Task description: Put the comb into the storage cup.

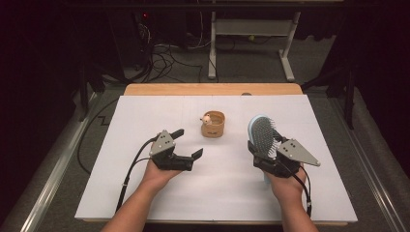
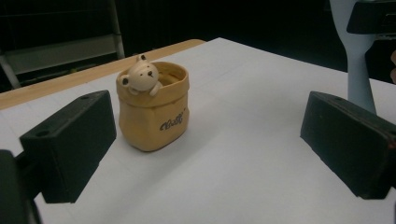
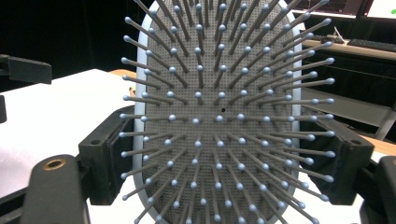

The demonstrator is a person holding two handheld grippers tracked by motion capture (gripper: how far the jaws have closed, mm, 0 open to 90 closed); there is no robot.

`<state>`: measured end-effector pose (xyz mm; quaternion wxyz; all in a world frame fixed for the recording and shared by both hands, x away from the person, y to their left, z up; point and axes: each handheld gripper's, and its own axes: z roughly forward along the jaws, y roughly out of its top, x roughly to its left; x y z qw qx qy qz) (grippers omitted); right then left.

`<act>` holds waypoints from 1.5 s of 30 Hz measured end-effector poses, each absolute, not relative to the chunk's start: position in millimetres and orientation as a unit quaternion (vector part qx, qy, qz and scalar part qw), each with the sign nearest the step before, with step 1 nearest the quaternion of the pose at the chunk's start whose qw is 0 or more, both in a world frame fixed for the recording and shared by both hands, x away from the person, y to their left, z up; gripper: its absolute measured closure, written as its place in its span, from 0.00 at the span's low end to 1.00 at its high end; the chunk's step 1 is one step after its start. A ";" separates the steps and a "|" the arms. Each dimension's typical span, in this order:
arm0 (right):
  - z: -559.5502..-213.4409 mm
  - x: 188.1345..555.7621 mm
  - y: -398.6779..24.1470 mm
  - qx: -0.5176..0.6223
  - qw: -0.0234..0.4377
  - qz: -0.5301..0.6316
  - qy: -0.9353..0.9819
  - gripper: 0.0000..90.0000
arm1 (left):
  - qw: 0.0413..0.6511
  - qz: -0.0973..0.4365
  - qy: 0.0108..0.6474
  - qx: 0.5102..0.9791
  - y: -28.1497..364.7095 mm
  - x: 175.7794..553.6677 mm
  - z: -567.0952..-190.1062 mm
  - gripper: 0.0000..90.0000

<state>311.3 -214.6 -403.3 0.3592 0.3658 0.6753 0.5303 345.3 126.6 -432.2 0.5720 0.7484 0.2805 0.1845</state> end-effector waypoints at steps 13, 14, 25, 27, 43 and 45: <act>-402.4 307.7 -204.6 0.349 0.371 0.528 0.680 0.23 | 0.587 0.168 0.261 0.748 121.3 329.8 -433.6 0.04; -402.2 307.5 -202.6 0.346 0.372 0.526 0.682 0.23 | 0.587 0.168 0.260 0.748 121.7 329.0 -432.8 0.04; -397.1 316.4 -173.0 0.310 0.379 0.526 0.696 0.23 | 0.597 0.166 0.265 0.739 127.6 324.2 -425.0 0.04; -396.3 317.5 -167.4 0.307 0.378 0.527 0.696 0.23 | 0.601 0.160 0.266 0.736 130.0 324.6 -423.7 0.04; -398.6 325.1 -117.3 0.258 0.370 0.537 0.713 0.23 | 0.613 0.163 0.269 0.724 138.1 321.2 -415.0 0.04; -400.5 323.2 -114.3 0.254 0.370 0.536 0.715 0.23 | 0.613 0.165 0.268 0.724 138.0 320.6 -413.5 0.04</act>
